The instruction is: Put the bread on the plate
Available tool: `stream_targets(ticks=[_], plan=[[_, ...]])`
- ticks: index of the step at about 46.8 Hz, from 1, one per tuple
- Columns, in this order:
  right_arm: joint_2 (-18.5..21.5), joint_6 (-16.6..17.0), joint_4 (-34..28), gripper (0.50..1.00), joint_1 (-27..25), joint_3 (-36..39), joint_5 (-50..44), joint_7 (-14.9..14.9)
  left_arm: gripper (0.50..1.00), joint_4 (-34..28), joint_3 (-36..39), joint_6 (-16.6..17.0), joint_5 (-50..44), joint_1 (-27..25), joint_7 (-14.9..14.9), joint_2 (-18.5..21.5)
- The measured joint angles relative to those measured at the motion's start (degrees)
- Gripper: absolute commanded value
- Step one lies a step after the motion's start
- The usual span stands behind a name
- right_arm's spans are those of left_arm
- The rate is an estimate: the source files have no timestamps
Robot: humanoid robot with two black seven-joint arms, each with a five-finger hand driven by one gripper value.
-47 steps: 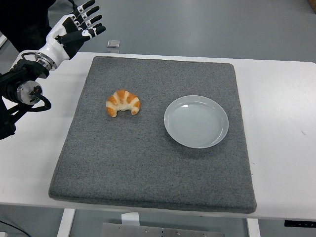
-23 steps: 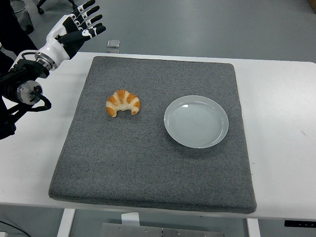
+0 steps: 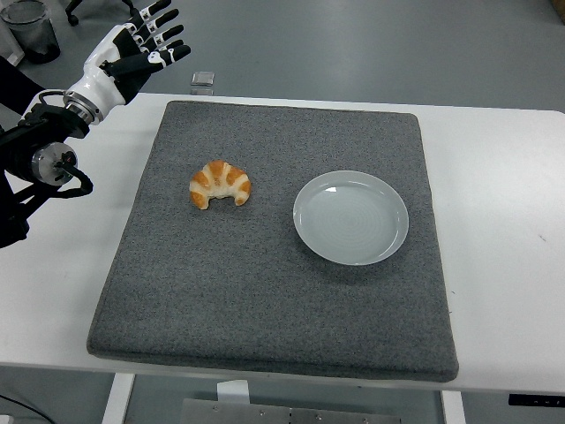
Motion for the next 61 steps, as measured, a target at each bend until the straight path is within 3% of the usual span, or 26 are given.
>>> stream_targets(ticks=[9, 16, 30, 37, 49, 61], plan=[[0.0, 0.0, 0.02, 0.938, 0.0, -0.02, -0.01, -0.01, 0.979, -0.18, 2.4, 1.42, 0.08, -0.97, 1.48, 0.26], [0.0, 0.06, 0.03, 0.938, 0.0, -0.08, -0.02, -0.01, 0.979, -2.16, 5.98, 4.39, 0.09, -3.01, 1.96, 0.84], [0.0, 0.06, 0.01, 0.938, 0.0, -0.09, -0.02, -0.01, 0.977, -14.44, 17.07, 16.0, 6.91, -10.03, 2.08, 6.03], [0.0, 0.06, -0.01, 0.94, 0.01, -0.16, 0.02, -0.01, 0.977, -18.67, 26.21, 21.4, 11.18, -15.07, 2.09, 7.79], [0.0, 0.06, 0.05, 0.938, -0.02, -0.18, 0.07, -0.01, 0.977, -21.39, 43.96, 23.28, 17.12, -23.08, 2.09, 8.39], [0.0, 0.06, 0.06, 0.938, -0.01, -0.18, 0.04, 0.0, 0.981, -26.35, 46.51, 24.5, 24.58, -23.82, 2.09, 10.46]])
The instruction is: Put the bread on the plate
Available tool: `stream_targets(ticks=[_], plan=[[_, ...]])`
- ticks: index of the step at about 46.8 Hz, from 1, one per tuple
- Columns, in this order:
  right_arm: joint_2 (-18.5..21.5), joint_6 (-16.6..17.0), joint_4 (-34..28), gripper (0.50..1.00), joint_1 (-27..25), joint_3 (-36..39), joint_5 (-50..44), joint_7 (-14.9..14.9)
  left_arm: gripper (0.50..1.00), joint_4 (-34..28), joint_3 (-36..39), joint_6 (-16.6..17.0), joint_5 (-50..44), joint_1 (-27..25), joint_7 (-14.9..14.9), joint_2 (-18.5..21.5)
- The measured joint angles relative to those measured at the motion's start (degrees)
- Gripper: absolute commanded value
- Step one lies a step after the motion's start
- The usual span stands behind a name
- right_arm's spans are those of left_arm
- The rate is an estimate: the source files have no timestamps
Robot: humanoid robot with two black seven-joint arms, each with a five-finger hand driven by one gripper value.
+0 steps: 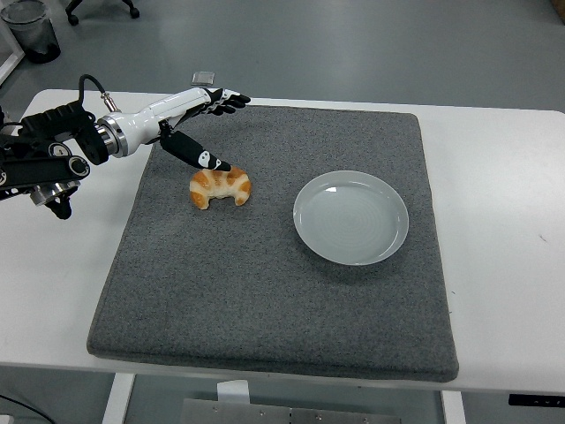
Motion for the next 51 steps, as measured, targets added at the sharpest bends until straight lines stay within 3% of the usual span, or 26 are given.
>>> stream_targets(ticks=[7, 18, 28, 51], plan=[[0.0, 0.0, 0.0, 0.94, -0.03, 0.0, -0.06, -0.03, 0.981, -0.03, 0.83, 0.77, 5.48, 0.23, -0.01, 0.19], [0.0, 0.0, 0.0, 0.938, -0.01, 0.0, -0.06, -0.03, 0.984, 0.74, 0.87, 6.47, 12.76, 2.9, -0.01, -0.22], [0.0, 0.0, -0.01, 0.938, -0.01, 0.0, -0.06, -0.03, 0.984, 2.34, 0.51, 7.02, 13.39, 4.84, -0.12, -1.42], [0.0, -0.02, -0.01, 0.938, -0.04, 0.09, -0.06, -0.01, 0.981, 13.77, -3.33, 7.24, 13.22, 12.34, -1.32, -8.23]])
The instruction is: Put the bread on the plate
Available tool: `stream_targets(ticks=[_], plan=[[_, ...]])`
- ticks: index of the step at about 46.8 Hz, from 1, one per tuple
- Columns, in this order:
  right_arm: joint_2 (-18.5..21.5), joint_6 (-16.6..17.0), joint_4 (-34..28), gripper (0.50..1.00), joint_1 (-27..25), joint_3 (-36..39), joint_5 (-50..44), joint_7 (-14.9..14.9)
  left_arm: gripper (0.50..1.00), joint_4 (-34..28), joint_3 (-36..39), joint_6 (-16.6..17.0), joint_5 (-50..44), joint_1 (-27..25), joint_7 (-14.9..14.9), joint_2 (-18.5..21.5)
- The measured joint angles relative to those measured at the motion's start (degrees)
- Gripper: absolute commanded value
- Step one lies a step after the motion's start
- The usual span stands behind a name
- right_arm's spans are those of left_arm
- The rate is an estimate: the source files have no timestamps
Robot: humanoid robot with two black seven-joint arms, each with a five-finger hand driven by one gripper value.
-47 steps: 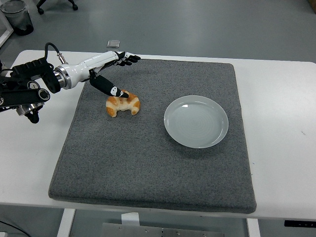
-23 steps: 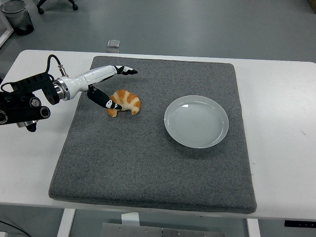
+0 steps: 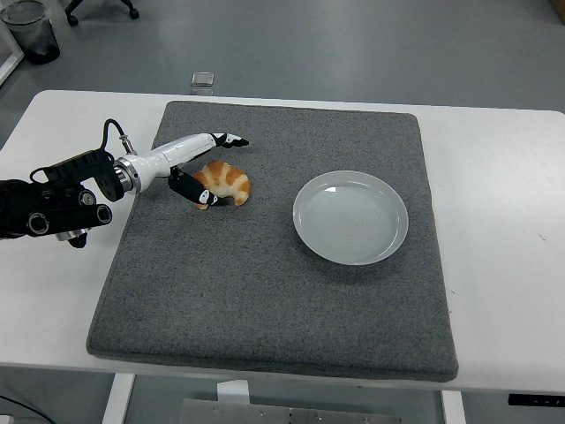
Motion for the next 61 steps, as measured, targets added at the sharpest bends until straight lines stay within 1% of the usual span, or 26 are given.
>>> stream_targets(ticks=[5, 9, 25, 36, 47, 49, 59, 61], plan=[[0.0, 0.0, 0.01, 0.938, 0.02, 0.0, 0.0, 0.0, 0.981, 2.24, -1.11, -0.03, 0.07, 1.36, -0.49, -2.11], [0.0, 0.0, 0.01, 0.938, 0.01, 0.0, 0.0, -0.01, 0.981, 2.98, -1.25, -0.04, 0.07, 1.67, -0.54, -2.71], [0.0, 0.02, -0.01, 0.938, 0.04, 0.0, 0.0, -0.02, 0.973, 3.1, -2.14, 0.0, -0.72, 2.25, -0.89, -2.86], [0.0, 0.0, -0.02, 0.938, -0.04, -0.01, 0.0, -0.02, 0.936, 3.09, -2.23, -0.02, -1.04, 2.44, -0.96, -2.86], [0.0, -0.06, 0.0, 0.938, -0.04, -0.02, 0.0, -0.02, 0.936, 3.09, -4.71, -0.12, -0.93, 5.13, -0.97, -2.85], [0.0, -0.06, 0.0, 0.938, -0.07, -0.01, 0.0, -0.02, 0.93, 3.09, -4.83, -0.12, -0.91, 5.37, -0.97, -2.85], [0.0, -0.07, -0.01, 0.938, -0.13, -0.04, 0.0, -0.02, 0.752, 2.92, -4.91, -0.26, -0.87, 5.49, -0.97, -2.68], [0.0, -0.07, -0.01, 0.938, -0.13, -0.06, 0.0, -0.02, 0.703, 2.85, -4.86, -0.31, -0.87, 5.5, -0.97, -2.68]])
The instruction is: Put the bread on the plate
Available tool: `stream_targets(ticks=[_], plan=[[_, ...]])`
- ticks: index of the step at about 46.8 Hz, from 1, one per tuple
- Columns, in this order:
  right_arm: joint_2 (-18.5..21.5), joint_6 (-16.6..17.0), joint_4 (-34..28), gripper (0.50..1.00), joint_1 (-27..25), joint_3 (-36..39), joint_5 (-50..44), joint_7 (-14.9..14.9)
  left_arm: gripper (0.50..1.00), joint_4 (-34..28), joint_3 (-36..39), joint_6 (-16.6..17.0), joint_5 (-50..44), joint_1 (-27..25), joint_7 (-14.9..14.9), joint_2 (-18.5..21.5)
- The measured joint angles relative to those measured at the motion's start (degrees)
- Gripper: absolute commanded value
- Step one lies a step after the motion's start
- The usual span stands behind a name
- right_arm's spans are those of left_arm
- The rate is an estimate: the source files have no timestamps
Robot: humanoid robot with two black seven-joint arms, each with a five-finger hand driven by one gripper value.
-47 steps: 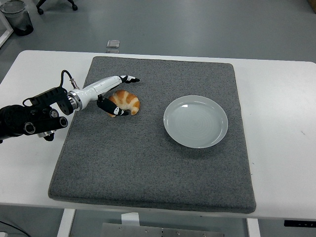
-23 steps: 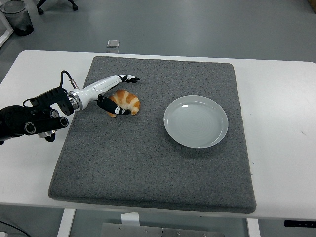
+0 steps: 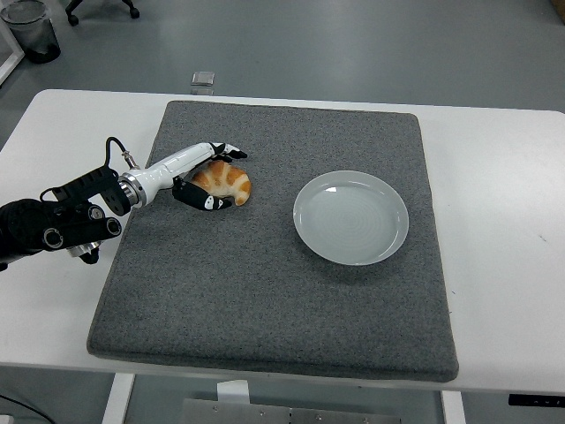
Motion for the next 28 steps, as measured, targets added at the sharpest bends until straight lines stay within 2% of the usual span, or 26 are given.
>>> stream_targets(ticks=[7, 8, 28], plan=[[0.0, 0.0, 0.02, 0.938, 0.0, -0.03, 0.0, 0.0, 0.51, -0.1, 0.07, -0.06, 0.16, -0.01, -0.76, 0.1], [0.0, 0.0, 0.01, 0.938, 0.0, -0.03, 0.0, 0.0, 0.5, -0.11, 0.07, -0.06, 0.18, -0.02, -0.83, 0.1], [0.0, 0.0, -0.04, 0.938, 0.0, -0.02, 0.0, 0.0, 0.5, -0.09, 0.34, -0.26, 0.86, -0.42, -1.13, 0.53]])
